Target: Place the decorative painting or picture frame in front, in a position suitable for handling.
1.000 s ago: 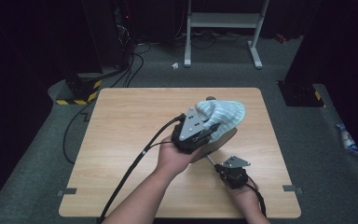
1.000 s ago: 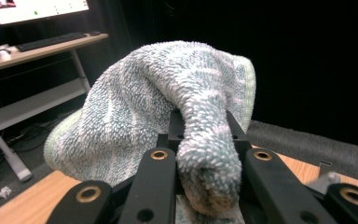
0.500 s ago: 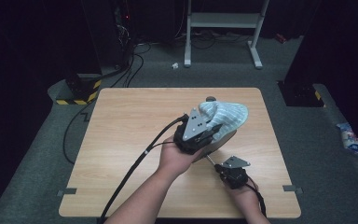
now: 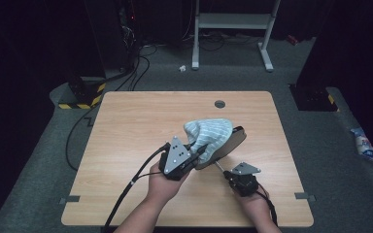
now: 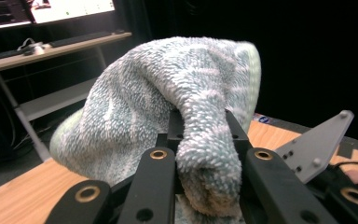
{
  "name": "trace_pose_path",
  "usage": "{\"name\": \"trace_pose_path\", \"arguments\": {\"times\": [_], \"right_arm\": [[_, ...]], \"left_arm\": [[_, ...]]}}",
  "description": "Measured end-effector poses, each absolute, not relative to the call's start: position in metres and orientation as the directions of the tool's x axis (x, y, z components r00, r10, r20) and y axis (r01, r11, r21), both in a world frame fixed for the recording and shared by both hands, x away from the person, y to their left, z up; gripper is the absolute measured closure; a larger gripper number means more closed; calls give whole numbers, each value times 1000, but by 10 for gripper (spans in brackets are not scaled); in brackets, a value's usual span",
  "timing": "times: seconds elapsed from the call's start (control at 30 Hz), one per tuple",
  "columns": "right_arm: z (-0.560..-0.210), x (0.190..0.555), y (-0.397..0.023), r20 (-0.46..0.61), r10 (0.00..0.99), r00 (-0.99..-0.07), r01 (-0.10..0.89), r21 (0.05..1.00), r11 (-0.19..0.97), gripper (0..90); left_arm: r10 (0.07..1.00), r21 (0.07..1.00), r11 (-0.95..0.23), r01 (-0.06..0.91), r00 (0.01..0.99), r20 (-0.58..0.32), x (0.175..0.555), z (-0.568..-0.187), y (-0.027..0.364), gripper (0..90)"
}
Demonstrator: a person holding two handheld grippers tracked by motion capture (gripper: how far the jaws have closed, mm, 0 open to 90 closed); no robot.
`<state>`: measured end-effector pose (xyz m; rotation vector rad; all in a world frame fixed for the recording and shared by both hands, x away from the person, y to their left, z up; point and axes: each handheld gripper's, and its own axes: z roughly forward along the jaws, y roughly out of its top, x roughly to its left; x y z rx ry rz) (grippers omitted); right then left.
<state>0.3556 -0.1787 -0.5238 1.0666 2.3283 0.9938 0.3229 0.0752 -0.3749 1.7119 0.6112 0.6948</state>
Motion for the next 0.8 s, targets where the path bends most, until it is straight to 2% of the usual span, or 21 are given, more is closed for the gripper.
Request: {"name": "trace_pose_path", "arguments": {"times": [0.2,0.37,0.47,0.6,0.8], "right_arm": [[-524,356,-179,-52,773,-632,496,739,456,880],[-524,356,-179,-46,776,-629,501,739,450,879],[-524,356,-179,-43,777,-628,504,738,448,880],[-524,356,-179,-50,776,-629,499,739,453,880],[-524,356,-179,-51,775,-630,498,739,454,880]], "left_arm": [[729,975,-213,68,676,112,320,-391,88,788],[730,965,-229,130,679,82,320,-415,94,786],[734,969,-201,146,678,50,319,-420,100,785],[732,983,-155,102,679,45,314,-402,104,785],[703,987,-157,25,705,94,308,-373,87,782]]}}
